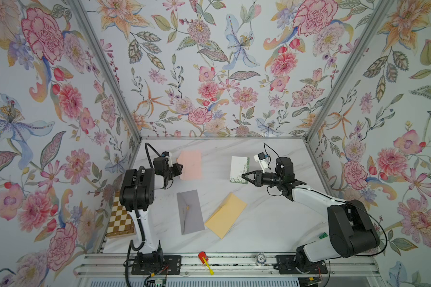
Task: Fold the letter paper in half and place it into the envelope
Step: Pick up the envelope from the center of the board.
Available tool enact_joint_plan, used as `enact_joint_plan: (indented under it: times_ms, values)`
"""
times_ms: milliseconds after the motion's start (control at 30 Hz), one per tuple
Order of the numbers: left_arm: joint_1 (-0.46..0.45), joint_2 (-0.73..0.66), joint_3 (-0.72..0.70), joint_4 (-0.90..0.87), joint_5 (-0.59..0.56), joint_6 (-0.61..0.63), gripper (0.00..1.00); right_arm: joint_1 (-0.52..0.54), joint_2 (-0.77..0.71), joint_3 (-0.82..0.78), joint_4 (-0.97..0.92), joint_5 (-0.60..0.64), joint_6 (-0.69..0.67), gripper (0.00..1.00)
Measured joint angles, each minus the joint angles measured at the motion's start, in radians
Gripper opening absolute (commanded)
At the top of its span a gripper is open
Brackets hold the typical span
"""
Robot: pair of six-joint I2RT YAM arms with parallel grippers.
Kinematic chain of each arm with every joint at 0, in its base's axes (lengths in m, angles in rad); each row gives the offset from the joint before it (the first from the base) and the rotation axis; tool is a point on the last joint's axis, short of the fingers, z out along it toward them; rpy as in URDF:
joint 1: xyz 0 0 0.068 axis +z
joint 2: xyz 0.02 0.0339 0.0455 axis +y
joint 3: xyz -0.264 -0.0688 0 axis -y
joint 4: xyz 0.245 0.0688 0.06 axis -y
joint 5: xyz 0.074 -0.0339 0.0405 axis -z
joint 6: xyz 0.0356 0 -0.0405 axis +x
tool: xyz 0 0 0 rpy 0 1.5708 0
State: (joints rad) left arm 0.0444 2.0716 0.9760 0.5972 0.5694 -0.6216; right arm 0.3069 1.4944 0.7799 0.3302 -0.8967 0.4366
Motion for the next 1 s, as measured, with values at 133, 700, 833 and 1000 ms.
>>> enact_joint_plan:
  times_ms: [133, 700, 833, 1000]
  values:
    - [0.0, 0.0, 0.0, 0.011, 0.003, 0.0, 0.06, 0.0, 0.0, 0.001, -0.01, 0.0, -0.003, 0.0]
    - [-0.073, -0.239, 0.209, -0.431, 0.054, 0.322, 0.0, 0.047, -0.103, 0.3, -0.501, 0.294, -0.586, 0.0]
    - [-0.126, -0.281, 0.332, -0.655, 0.088, 0.471, 0.0, 0.087, -0.115, 0.369, -0.611, 0.401, -0.849, 0.0]
    - [-0.188, -0.282, 0.454, -0.937, 0.18, 0.653, 0.0, 0.147, -0.132, 0.395, -0.71, 0.514, -1.173, 0.0]
